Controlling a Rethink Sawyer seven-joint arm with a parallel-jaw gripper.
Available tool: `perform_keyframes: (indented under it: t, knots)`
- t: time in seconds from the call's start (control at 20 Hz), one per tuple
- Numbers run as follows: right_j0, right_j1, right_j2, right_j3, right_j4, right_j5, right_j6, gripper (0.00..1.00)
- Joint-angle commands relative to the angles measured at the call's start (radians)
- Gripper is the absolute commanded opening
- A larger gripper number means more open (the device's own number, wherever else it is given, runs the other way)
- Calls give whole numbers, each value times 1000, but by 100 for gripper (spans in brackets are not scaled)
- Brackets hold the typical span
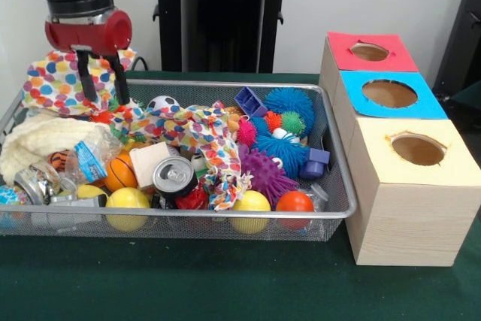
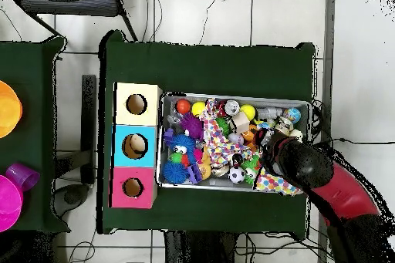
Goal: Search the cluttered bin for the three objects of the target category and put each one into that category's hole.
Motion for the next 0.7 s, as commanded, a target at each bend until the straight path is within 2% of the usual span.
perform_keyframes:
  t: [0.05,0.35,0.5,0.7]
  knots:
    - [-17,71,123,34,-40,-35,27,100]
    - [-30,91,146,20,-63,-57,16,100]
    - [-15,87,127,3,-83,-42,11,100]
    - [35,83,61,-62,-131,-2,0,100]
